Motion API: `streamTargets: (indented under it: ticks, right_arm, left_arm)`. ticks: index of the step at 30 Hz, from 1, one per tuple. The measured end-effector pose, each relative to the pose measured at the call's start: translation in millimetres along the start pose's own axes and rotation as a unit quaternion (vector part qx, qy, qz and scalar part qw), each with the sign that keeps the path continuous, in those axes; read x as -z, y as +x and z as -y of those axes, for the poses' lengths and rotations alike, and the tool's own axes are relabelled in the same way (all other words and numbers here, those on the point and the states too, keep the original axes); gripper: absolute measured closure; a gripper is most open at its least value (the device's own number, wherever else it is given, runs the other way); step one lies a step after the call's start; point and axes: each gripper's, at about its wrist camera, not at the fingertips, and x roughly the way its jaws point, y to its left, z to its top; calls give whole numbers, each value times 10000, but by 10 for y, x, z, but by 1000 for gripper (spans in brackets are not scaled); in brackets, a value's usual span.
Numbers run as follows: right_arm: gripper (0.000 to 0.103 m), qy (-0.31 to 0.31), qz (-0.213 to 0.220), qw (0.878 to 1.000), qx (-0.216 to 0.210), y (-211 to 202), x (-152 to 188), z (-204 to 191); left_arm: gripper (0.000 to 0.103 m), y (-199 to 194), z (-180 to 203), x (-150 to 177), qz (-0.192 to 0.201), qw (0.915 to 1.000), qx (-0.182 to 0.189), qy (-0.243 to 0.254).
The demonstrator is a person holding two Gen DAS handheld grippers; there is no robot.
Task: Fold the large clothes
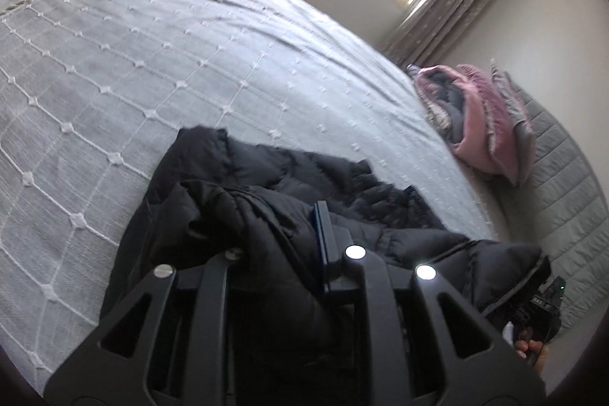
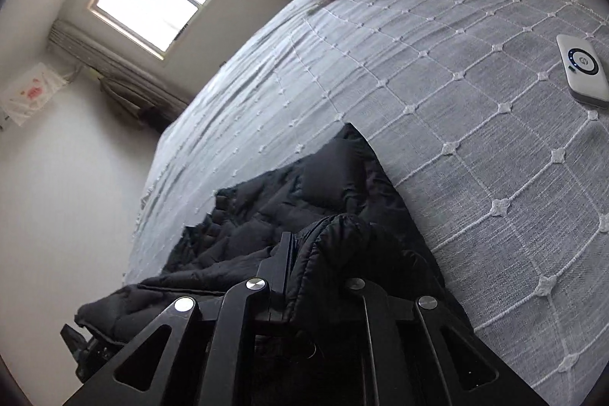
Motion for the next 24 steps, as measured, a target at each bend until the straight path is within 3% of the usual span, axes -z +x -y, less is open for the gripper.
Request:
streamTargets:
  ticks: [7,10,11,12,14,19,24]
  right_arm:
    - [86,-431,-90,9986,292,173,60,-41]
    - [74,-539,-92,9982,250,47,79,-104]
    - [62,-525,-55,9985,156,-44,83,-132]
    - [42,-511,-12,9987,70,-135,107,-154]
    - [13,-515,165,9983,-212,-358,149,-221]
    - [13,-1061,183,9934,-406,-718,299,-424]
    - [13,-2093,-247,9767,-401,-869,554,-641]
  left_arm:
    - [73,99,91,166,-103,9985,-321,420]
    - [49,-38,188,170,-75,9977,-331,587]
    - [35,-81,226,182,-92,9973,-329,651]
    - [28,-111,257,191,-84,9967,-365,722]
    - [21,-213,370,224,-58,9935,-489,1025]
    - [19,-523,650,339,-115,9841,-446,1713]
    - [18,-752,784,495,-491,9722,110,2288]
